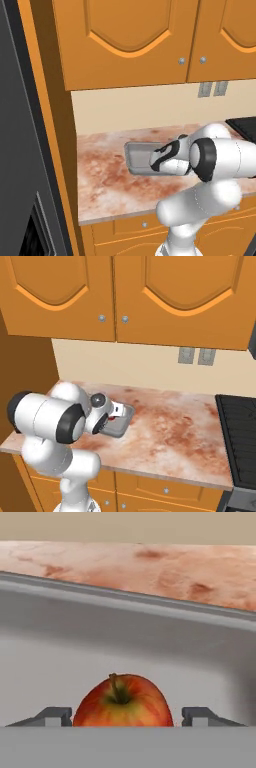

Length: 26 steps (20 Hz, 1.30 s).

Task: Pick the apple and pear from the fridge and place them inside the tupperware on the counter.

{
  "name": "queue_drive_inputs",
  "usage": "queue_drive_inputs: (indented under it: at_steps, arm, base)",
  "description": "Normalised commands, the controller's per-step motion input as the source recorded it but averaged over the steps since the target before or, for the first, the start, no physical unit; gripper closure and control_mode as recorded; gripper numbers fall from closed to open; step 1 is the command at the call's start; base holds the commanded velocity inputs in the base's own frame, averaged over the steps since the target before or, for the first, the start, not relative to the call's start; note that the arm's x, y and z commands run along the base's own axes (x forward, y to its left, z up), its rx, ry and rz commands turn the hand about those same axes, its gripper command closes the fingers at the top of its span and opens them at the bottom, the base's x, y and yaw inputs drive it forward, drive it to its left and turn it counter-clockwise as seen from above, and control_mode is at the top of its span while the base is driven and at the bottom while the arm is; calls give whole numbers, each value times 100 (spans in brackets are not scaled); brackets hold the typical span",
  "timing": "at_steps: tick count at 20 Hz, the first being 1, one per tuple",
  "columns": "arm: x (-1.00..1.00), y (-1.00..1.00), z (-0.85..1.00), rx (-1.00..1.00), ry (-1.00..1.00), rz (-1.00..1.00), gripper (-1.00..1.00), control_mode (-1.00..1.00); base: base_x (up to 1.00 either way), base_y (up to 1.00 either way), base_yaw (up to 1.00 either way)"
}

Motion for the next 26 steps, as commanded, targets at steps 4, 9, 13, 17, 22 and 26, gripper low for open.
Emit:
queue_drive_inputs:
  at_steps: [4, 9, 13, 17, 22, 26]
  arm:
    - [-96, -29, 57, 0, 0, 1, -100, -100]
    - [-92, -46, 94, 0, 0, 5, -100, -100]
    - [-68, -39, 98, 0, 1, 7, -100, -100]
    - [-98, -18, 61, 0, 15, 12, -100, -100]
    - [-94, 0, 62, 0, 16, 13, -100, -100]
    - [-61, 14, 91, 0, 14, 9, -100, -100]
  base:
    - [0, 0, 0]
    - [0, 0, 0]
    - [0, 0, 0]
    - [0, 0, 0]
    - [0, 0, 0]
    - [0, 0, 0]
